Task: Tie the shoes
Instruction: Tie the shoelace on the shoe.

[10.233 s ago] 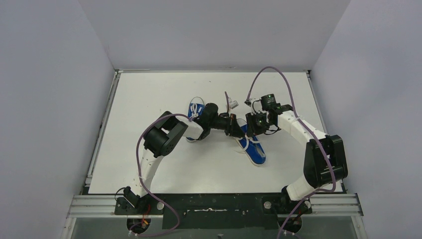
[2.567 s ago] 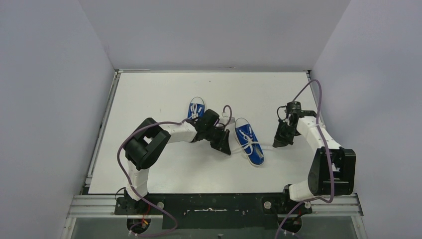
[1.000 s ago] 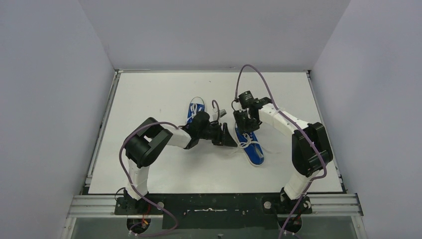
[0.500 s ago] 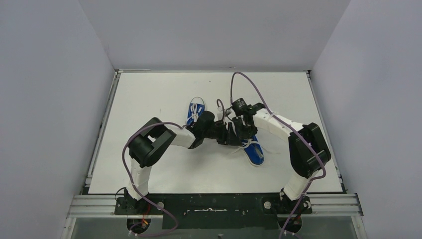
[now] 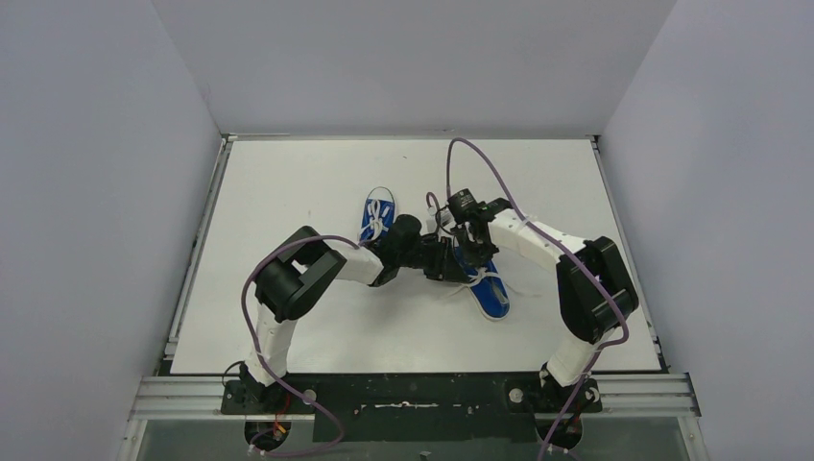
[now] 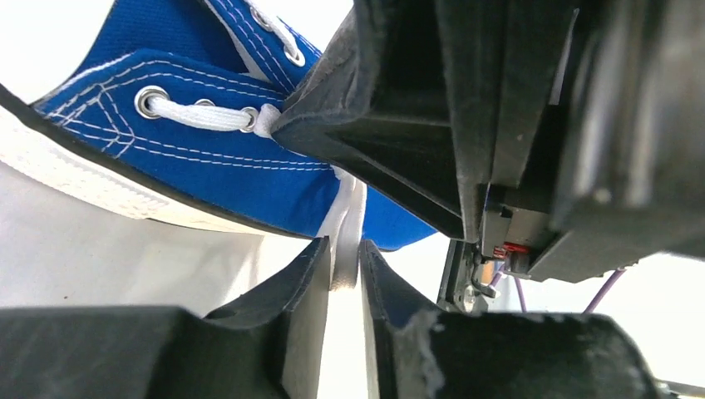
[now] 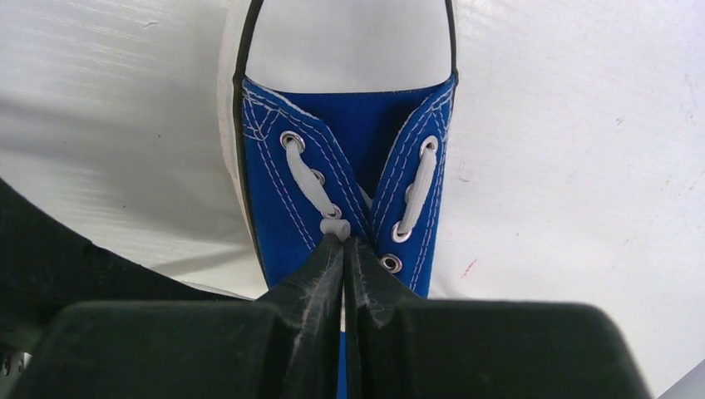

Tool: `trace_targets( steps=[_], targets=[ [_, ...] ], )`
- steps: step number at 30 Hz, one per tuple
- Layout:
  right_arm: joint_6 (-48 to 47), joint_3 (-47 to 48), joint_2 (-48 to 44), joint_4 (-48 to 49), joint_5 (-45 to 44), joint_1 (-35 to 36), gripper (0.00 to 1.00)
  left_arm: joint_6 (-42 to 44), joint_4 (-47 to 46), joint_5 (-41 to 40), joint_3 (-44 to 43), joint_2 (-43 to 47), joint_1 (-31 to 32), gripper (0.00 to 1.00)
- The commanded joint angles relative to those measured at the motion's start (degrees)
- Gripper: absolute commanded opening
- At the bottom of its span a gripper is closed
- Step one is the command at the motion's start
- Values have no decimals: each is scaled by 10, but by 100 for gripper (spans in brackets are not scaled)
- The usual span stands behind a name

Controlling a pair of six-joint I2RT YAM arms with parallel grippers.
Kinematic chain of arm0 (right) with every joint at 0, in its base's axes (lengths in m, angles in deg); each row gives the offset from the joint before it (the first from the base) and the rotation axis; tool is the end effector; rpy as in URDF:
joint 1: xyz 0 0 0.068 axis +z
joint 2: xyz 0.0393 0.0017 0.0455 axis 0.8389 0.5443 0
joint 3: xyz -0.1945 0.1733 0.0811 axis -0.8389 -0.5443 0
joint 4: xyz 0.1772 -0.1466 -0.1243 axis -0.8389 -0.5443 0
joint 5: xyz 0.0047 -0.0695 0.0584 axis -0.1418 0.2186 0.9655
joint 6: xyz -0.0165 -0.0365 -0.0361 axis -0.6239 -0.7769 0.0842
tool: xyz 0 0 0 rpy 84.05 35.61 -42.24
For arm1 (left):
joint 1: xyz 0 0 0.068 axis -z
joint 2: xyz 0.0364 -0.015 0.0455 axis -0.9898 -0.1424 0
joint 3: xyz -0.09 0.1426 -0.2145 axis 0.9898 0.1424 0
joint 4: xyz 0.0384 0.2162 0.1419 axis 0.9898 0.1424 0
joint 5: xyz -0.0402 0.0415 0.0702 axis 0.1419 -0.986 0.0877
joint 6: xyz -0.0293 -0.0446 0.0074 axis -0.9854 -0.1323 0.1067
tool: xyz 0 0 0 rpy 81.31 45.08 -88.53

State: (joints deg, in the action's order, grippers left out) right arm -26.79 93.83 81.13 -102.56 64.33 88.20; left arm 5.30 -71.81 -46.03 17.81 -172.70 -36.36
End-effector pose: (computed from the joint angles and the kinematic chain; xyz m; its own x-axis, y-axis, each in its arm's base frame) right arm 0.2858 0.1680 0.1958 -0.9146 -0.2898 -0.2820 -0.2872 0.9565 -0.0516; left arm 0.2779 -0.3133 0.1273 -0.8772 0.0926 -0.4711 0.4749 0.3114 -0.8231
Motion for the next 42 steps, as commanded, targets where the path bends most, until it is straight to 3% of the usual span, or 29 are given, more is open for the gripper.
trace_targets(
  steps=[1,4,12,19,33,39,42],
  targets=[
    [15,23,-27,-2,-23,-11,0,15,-9,17,-18,6,2,11],
    [30,23,-54,-7,-16,-32,0,22,4,21,-12,18,5,0],
    [41,-22,-104,34,33,-102,0,12,14,33,3,25,6,0],
    [48,-59,-105,79,21,-129,0,-12,17,26,10,8,9,0],
    [72,-120,-89,170,97,-235,0,-2,-17,-3,146,36,9,0],
    [53,-113,-90,164,120,-246,0,49,63,-16,116,58,14,0],
    [46,-72,-107,86,140,-248,0,99,153,-73,108,131,22,33]
  ],
)
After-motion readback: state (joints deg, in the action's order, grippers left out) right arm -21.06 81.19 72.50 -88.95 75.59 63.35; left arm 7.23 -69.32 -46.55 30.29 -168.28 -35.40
